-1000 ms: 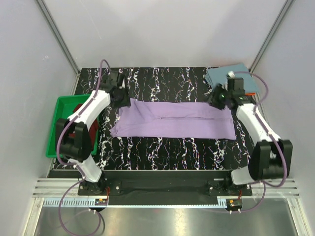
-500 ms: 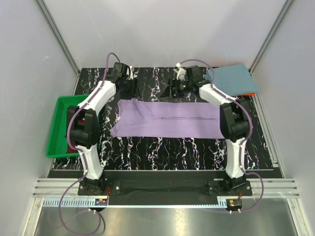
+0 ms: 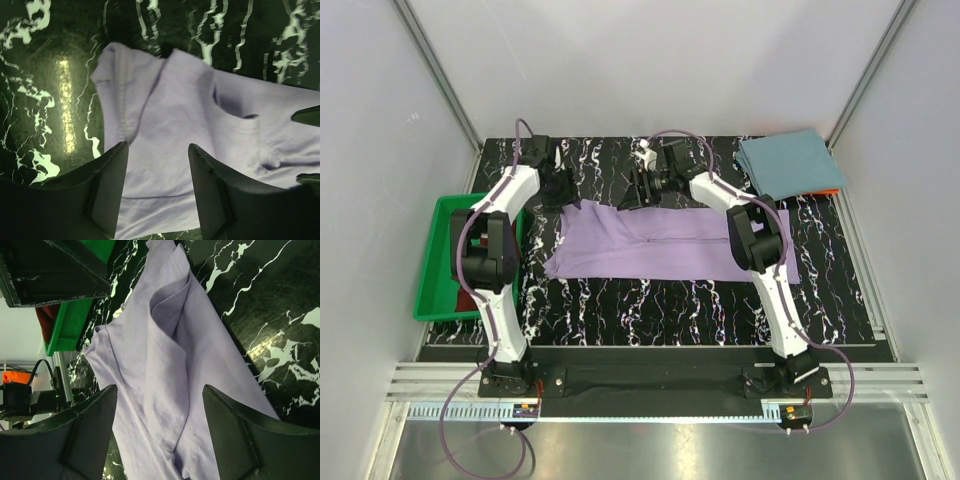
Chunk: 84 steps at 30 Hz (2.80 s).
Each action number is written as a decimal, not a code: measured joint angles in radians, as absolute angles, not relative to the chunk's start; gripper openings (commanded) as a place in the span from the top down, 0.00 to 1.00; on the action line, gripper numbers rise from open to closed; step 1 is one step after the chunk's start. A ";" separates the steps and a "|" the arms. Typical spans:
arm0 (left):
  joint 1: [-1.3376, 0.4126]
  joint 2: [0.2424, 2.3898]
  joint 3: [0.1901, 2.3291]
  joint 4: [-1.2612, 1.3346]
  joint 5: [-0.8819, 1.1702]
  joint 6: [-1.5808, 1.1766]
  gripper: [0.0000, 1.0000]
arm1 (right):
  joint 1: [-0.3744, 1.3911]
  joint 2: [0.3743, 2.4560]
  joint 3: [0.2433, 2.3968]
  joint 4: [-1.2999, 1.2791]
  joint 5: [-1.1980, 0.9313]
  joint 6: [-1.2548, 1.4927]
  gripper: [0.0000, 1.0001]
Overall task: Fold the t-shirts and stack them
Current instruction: Fold the tshirt
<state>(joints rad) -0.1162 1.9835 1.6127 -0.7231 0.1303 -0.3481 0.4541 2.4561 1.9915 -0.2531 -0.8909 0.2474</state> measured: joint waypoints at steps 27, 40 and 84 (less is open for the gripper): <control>-0.107 2.083 1.562 -0.711 0.118 -0.378 0.73 | 0.510 2.603 2.124 -0.228 -0.937 0.342 0.28; -0.107 2.098 1.561 -0.710 0.101 -0.385 0.79 | 0.481 2.506 1.975 -0.134 -0.873 0.432 0.68; -0.109 2.092 1.565 -0.761 0.020 -0.418 1.00 | 0.539 2.711 2.251 -0.157 -1.048 0.462 0.39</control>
